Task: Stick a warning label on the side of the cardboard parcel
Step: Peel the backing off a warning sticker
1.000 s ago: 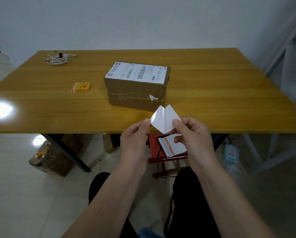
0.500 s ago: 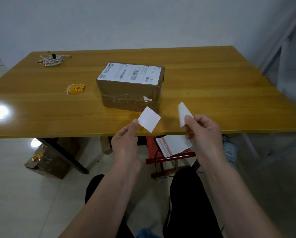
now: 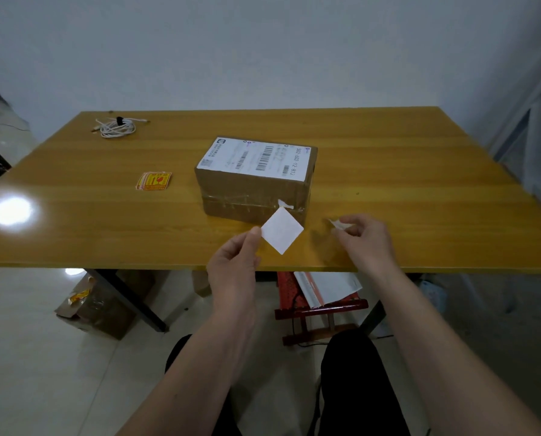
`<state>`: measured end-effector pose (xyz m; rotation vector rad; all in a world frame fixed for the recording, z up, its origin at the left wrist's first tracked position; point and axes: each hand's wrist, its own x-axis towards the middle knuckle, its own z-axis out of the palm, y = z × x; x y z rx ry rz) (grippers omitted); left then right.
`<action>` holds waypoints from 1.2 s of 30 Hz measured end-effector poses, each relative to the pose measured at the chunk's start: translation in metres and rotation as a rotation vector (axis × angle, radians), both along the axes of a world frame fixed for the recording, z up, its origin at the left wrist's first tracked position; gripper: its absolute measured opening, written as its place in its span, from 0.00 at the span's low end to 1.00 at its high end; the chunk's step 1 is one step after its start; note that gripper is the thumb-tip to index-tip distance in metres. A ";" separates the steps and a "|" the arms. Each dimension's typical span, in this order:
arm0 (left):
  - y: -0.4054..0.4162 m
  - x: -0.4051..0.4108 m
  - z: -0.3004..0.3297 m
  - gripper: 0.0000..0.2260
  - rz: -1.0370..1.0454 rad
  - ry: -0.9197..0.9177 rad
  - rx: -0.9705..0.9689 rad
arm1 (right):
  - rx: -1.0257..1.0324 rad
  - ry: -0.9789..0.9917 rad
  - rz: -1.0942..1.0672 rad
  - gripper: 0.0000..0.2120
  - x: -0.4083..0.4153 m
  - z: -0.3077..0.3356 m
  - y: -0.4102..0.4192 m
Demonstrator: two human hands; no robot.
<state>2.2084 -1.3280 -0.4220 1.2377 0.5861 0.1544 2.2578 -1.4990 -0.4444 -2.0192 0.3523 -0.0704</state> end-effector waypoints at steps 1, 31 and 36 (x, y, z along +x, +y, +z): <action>0.001 0.000 0.001 0.05 -0.011 -0.039 0.051 | 0.077 -0.005 0.012 0.06 -0.004 0.003 0.004; 0.037 -0.008 0.020 0.03 -0.303 -0.312 0.213 | 0.944 0.319 0.219 0.09 -0.055 0.029 0.048; 0.038 -0.012 0.017 0.06 -0.285 -0.297 0.185 | 0.957 0.196 0.219 0.04 -0.054 0.022 0.049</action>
